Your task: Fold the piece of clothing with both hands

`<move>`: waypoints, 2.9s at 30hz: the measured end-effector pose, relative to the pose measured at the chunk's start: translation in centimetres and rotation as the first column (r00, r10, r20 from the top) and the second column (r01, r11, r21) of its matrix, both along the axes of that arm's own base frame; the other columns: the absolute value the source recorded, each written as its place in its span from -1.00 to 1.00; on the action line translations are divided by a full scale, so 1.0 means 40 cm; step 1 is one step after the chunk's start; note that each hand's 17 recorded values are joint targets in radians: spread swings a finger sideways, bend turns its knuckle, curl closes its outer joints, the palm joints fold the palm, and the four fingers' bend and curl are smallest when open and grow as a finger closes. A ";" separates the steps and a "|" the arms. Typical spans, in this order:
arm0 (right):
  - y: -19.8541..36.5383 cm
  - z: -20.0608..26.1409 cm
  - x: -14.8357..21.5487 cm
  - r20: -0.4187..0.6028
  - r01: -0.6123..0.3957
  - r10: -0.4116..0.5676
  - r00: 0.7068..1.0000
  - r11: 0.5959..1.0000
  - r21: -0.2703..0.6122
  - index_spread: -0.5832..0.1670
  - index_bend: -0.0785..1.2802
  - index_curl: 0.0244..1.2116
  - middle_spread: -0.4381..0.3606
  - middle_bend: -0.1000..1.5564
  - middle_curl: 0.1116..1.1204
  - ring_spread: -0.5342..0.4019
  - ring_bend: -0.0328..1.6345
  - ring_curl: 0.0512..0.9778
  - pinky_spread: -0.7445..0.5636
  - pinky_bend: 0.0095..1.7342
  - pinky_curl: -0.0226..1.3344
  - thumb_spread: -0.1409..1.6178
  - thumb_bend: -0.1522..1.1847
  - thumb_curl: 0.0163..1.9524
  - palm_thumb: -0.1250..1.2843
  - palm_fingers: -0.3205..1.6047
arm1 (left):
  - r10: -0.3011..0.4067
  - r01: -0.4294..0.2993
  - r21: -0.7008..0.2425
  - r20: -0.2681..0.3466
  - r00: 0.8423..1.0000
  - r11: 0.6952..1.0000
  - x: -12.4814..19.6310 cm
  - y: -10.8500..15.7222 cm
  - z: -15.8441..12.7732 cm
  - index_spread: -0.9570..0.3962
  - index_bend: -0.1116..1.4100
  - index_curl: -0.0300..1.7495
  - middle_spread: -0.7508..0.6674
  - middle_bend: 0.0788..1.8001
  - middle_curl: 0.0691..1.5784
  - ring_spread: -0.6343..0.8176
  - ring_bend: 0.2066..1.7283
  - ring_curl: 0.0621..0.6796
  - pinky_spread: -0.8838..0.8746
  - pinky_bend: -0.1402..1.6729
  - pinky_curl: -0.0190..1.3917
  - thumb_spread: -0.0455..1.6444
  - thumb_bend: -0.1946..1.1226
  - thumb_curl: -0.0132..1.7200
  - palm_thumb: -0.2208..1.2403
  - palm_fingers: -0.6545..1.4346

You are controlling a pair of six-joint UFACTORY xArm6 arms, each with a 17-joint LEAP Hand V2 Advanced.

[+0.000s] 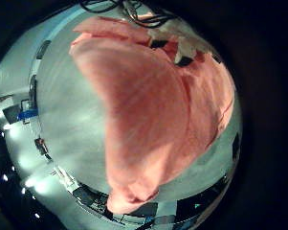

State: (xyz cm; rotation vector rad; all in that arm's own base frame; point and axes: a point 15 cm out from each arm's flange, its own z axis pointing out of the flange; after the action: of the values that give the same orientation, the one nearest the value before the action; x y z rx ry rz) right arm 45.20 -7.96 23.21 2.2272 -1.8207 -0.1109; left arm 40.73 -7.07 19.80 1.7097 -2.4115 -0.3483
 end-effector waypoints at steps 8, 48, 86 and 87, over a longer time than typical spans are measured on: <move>-0.002 -0.063 -0.037 -0.114 0.009 -0.009 0.993 1.000 0.001 -0.35 -0.65 -0.43 0.05 -0.45 -0.48 0.24 -0.19 -0.47 0.64 -0.27 -0.47 0.47 -0.81 -0.64 -0.19 -0.61 | 0.021 -0.021 0.004 -0.011 1.000 1.000 0.008 0.021 -0.022 0.38 -0.61 -0.34 0.32 -0.88 -0.56 0.32 -0.39 -0.46 0.38 -0.42 -0.47 0.44 -0.73 -0.55 0.05 -0.23; -0.028 -0.074 -0.003 -0.137 -0.098 0.074 0.988 0.979 -0.176 -0.42 0.37 0.02 -0.40 0.38 0.10 -0.38 0.47 -0.01 -0.46 0.31 -0.28 0.20 -0.75 -0.49 0.52 0.71 | 0.020 -0.020 0.000 -0.018 1.000 1.000 0.012 0.014 0.036 0.38 -0.60 -0.46 0.33 -0.88 -0.64 0.37 -0.49 -0.52 0.39 -0.51 -0.48 0.45 -0.73 -0.56 0.06 -0.18; 0.218 0.342 0.002 0.433 -0.203 0.211 0.876 0.977 -0.066 -0.15 0.68 0.29 -0.20 0.71 0.33 -0.30 0.70 0.39 -0.16 0.52 0.16 0.23 -0.79 -0.11 0.68 0.49 | 0.118 -0.117 -0.056 0.022 0.993 0.992 -0.044 0.203 0.106 0.40 -0.61 -0.48 0.32 -0.88 -0.66 0.39 -0.51 -0.52 0.40 -0.54 -0.46 0.46 -0.73 -0.56 0.07 -0.18; 0.255 0.353 0.000 0.442 -0.231 0.236 0.865 0.971 -0.066 -0.15 0.68 0.29 -0.20 0.71 0.33 -0.30 0.70 0.39 -0.16 0.51 0.16 0.22 -0.79 -0.11 0.68 0.49 | 0.131 -0.129 -0.058 0.024 0.991 0.990 -0.047 0.225 0.109 0.39 -0.61 -0.48 0.32 -0.88 -0.66 0.39 -0.52 -0.52 0.40 -0.54 -0.46 0.46 -0.73 -0.56 0.07 -0.17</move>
State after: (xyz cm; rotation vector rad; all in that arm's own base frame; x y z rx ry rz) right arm 45.21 2.25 37.33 2.6044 -1.7162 0.5005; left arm 38.84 1.94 24.18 1.8469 -2.2909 -0.2379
